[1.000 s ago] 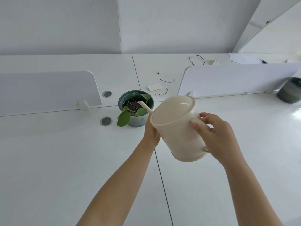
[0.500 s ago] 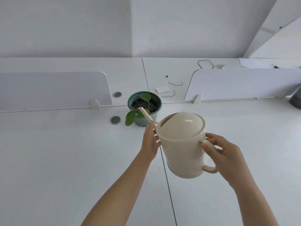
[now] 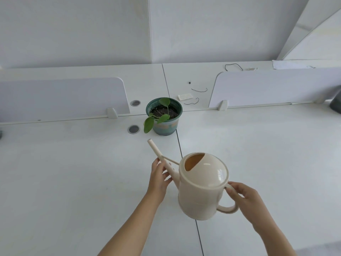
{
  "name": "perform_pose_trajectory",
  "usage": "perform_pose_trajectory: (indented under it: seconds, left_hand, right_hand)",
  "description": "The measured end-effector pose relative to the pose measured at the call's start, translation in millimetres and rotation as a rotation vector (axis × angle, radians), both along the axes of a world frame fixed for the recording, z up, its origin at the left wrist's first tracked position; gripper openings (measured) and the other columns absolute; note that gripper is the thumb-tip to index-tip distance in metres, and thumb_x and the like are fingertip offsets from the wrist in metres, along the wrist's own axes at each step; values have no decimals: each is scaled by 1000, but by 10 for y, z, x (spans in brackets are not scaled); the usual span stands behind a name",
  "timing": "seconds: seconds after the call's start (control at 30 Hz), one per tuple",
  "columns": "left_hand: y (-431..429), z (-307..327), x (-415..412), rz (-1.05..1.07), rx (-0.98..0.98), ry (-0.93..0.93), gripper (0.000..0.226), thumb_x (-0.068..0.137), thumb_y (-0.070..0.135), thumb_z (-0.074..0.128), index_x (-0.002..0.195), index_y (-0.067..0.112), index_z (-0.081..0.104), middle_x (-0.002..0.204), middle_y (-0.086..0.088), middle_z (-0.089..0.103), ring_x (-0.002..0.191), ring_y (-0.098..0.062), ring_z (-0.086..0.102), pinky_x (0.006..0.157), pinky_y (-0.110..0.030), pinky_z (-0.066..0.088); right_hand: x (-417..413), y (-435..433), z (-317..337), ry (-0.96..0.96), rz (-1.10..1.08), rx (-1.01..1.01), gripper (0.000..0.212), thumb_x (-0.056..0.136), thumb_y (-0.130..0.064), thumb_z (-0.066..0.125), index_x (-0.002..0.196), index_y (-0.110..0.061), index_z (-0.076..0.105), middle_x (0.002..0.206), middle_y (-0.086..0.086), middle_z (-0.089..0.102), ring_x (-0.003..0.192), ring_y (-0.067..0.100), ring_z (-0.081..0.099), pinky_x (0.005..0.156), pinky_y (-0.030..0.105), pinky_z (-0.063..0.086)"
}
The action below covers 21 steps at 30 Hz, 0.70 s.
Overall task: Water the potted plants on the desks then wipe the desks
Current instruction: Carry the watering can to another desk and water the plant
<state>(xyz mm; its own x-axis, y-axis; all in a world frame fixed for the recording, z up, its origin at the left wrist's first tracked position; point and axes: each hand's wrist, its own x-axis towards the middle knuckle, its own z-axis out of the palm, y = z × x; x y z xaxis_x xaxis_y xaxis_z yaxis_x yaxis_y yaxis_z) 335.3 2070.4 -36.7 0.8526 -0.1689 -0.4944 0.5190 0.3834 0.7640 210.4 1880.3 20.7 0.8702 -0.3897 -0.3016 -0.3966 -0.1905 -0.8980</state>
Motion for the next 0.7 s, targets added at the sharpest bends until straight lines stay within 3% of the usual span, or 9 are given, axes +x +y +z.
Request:
perform_pose_trajectory:
  seconds: [0.13, 0.3, 0.53, 0.7]
  left_hand:
    - [190, -85, -173, 77, 21, -8, 41, 91, 13, 46, 132, 19, 40, 88, -4, 55, 81, -20, 56, 74, -35, 49]
    - [362, -80, -315, 183, 40, -64, 44, 93, 11, 46, 135, 20, 35, 95, -5, 56, 88, -21, 57, 88, -41, 46]
    - [606, -30, -442, 348, 37, -116, 45, 95, 8, 41, 136, 21, 32, 98, -7, 57, 90, -20, 57, 93, -42, 42]
    - [816, -29, -472, 420, 26, -123, 41, 95, 9, 40, 133, 22, 33, 103, -9, 57, 93, -21, 56, 94, -42, 42]
  right_hand:
    - [-42, 36, -215, 34, 89, -15, 14, 89, -12, 54, 82, -19, 64, 93, -8, 66, 92, 10, 58, 73, 12, 40]
    - [-9, 116, -337, 43, 181, -7, 17, 91, -11, 51, 83, -21, 62, 92, -9, 65, 87, 2, 58, 66, 2, 43]
    - [117, 276, -468, 48, 297, -2, 9, 90, -16, 53, 88, -19, 61, 91, -8, 63, 86, 4, 58, 70, 10, 45]
    - [241, 444, -484, 46, 367, 5, 9, 91, -18, 53, 86, -17, 60, 87, -5, 61, 88, 13, 56, 81, 23, 43]
